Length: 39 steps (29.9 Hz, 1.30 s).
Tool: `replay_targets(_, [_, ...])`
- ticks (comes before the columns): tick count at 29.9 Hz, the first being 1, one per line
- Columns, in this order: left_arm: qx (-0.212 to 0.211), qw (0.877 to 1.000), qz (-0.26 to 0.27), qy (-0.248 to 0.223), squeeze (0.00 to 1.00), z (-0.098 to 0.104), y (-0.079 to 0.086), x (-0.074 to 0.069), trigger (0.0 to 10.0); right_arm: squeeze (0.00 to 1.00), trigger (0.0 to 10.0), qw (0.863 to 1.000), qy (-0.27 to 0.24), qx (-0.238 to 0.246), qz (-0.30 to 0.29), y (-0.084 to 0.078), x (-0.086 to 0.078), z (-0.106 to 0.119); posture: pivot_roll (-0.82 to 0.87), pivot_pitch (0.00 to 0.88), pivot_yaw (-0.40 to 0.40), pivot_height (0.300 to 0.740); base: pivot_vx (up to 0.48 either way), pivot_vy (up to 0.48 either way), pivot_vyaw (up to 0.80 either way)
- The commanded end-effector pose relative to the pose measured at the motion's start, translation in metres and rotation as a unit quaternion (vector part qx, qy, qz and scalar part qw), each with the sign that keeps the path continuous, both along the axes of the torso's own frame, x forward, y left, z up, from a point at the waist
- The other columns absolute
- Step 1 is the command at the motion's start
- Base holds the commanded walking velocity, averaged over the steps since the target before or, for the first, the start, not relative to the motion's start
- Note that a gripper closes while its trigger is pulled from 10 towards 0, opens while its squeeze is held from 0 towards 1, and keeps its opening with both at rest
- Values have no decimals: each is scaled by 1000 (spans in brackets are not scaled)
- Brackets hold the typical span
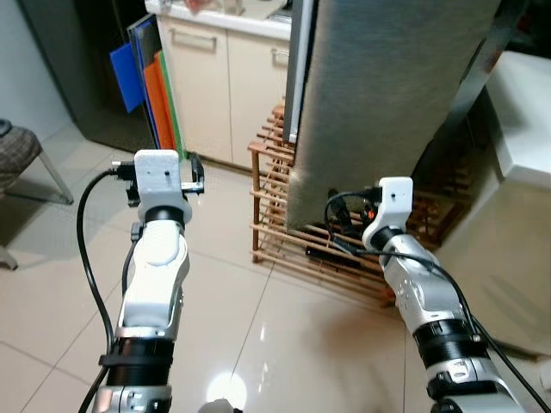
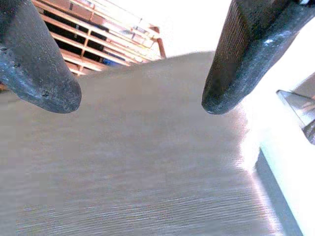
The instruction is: Restocking fridge
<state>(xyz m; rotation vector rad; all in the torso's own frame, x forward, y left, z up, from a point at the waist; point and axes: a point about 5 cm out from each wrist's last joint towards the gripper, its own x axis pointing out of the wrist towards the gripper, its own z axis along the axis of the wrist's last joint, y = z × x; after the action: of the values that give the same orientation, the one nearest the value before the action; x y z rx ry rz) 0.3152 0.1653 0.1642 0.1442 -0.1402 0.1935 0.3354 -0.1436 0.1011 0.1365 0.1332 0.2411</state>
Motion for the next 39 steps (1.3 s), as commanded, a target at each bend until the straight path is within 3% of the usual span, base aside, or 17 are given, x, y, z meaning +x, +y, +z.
replay_targets(1, [5,1000,-3,3,0,0,-4,1,10000,0,10000,1000,-17,-5,-8,-6,3,8,4,0,-33,740,0,0,0])
replay_targets(7, [15,998,-62,-5,0,1,-15,-1,10000,0,10000,1000,-22,-8,-13,-4,4,11,2,0,-28,740,300,0,0])
replay_targets(33, [-1,995,-93,32,0,-7,-14,7,10000,0,10000,999,-26,-24,-4,4,1,9,-3,0,-25,740,466,0,0])
replay_targets(39, [-1,995,-101,23,0,-4,-16,7,10000,0,10000,1000,-22,-21,-6,3,-1,6,-4,0,-24,740,480,0,0])
